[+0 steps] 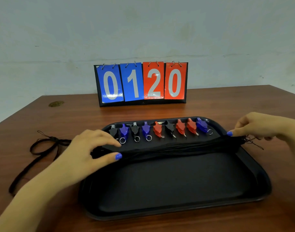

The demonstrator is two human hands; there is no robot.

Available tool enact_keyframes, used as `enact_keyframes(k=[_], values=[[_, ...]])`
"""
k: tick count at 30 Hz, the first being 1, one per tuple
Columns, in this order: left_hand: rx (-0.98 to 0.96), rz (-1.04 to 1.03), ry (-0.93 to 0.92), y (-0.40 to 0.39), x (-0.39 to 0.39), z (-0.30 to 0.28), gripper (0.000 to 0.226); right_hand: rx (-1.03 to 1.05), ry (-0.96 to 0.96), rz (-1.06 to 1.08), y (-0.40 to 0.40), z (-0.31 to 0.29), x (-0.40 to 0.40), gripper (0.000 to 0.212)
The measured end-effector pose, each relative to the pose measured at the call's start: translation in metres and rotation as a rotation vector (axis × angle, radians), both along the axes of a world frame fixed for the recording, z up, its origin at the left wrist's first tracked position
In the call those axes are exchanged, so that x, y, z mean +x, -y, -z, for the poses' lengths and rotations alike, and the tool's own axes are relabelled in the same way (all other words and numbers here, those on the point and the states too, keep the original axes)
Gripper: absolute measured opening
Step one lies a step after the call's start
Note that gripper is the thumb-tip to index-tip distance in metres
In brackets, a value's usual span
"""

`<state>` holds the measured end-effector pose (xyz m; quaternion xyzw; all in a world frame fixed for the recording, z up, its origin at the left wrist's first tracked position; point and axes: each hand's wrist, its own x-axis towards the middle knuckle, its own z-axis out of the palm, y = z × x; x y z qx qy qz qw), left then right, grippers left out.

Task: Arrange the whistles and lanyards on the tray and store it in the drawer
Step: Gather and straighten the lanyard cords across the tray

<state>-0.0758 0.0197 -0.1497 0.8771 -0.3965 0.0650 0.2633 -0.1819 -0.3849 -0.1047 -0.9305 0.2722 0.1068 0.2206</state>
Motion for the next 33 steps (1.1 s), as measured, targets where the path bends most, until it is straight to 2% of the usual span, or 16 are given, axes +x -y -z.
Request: enact_keyframes(k=[2, 6, 8, 12, 13, 14, 15, 17, 19, 28, 33], values=[[0.052, 0.033, 0.011, 0.003, 0.001, 0.007, 0.045, 0.015, 0.002, -0.011, 0.002, 0.001, 0.002, 0.033], [0.106, 0.035, 0.019, 0.005, 0.004, 0.012, 0.018, 0.058, 0.006, -0.015, 0.008, 0.003, 0.003, 0.035], [0.095, 0.023, 0.019, 0.006, 0.004, 0.014, 0.014, 0.072, 0.004, -0.013, 0.006, 0.003, 0.001, 0.040], [0.102, 0.011, 0.047, 0.008, 0.004, 0.014, 0.020, 0.042, 0.000, -0.080, 0.007, 0.001, -0.001, 0.092], [0.108, 0.011, 0.041, 0.007, 0.005, 0.014, 0.019, 0.054, 0.011, -0.089, 0.009, 0.002, -0.001, 0.097], [0.110, 0.012, 0.030, 0.007, 0.005, 0.014, 0.015, 0.062, 0.019, -0.093, 0.010, 0.001, -0.002, 0.095], [0.107, 0.013, 0.023, 0.006, 0.005, 0.014, 0.010, 0.061, 0.017, -0.092, 0.008, 0.000, -0.003, 0.083], [0.094, 0.010, 0.016, 0.006, 0.005, 0.013, 0.004, 0.071, 0.003, -0.053, 0.004, -0.002, -0.004, 0.046], [0.100, 0.003, -0.005, 0.006, 0.004, 0.012, 0.015, 0.068, 0.021, -0.022, 0.008, -0.001, -0.004, 0.024], [0.103, 0.003, -0.005, 0.007, 0.002, 0.010, 0.025, 0.046, -0.005, 0.044, 0.025, 0.007, 0.000, 0.022], [0.081, -0.006, 0.024, 0.005, 0.002, 0.010, 0.022, 0.041, 0.079, 0.075, 0.020, 0.007, 0.003, 0.028]])
